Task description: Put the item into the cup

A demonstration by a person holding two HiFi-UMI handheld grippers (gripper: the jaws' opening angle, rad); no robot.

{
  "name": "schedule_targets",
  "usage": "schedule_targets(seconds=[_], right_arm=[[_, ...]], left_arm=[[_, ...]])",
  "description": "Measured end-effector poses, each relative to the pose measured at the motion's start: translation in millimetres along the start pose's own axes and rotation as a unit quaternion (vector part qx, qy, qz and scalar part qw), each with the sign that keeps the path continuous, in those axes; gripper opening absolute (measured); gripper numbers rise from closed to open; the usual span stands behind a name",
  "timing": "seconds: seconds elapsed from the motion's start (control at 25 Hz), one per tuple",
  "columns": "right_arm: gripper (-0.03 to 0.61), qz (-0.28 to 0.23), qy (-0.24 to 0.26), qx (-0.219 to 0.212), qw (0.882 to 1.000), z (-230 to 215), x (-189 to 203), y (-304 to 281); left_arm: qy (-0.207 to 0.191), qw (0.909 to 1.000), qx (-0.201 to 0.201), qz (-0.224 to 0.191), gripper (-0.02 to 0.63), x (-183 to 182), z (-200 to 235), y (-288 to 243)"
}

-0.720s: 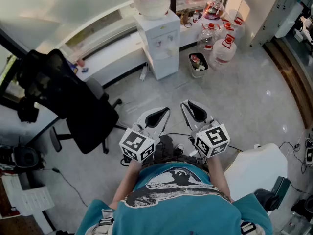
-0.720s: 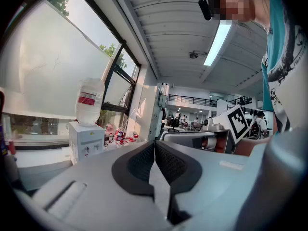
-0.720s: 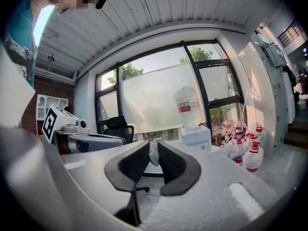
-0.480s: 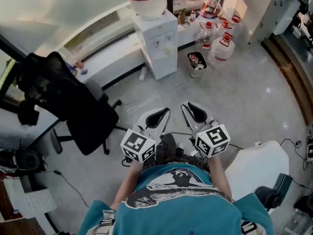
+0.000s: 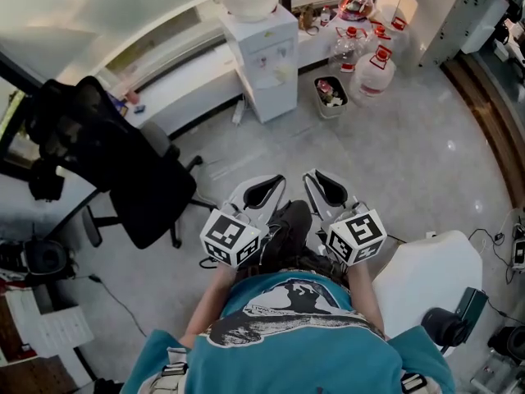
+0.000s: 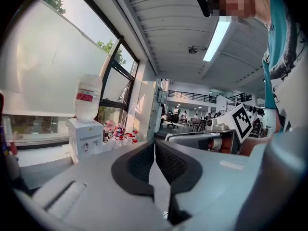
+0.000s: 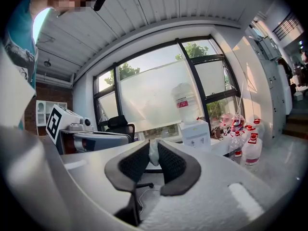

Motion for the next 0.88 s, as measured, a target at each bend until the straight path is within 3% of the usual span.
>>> schedule_targets(seconds=[0.88], right_arm=[[0.054, -0.004, -0.028, -0.03, 0.999, -31.3, -2.5, -38.9]], left_arm=[[0.004, 0.9994, -0.032, 0.015, 0.009, -3.4, 20.5, -17.0]])
Point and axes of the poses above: the fingertips, and each gripper's own axes: y backward along the fingers, z to its left, x out of its underside, the point moved 9 cm from there along y, backward along the fingers, and after that the axes turned 8 degrees about -z, right-handed, at the moved point
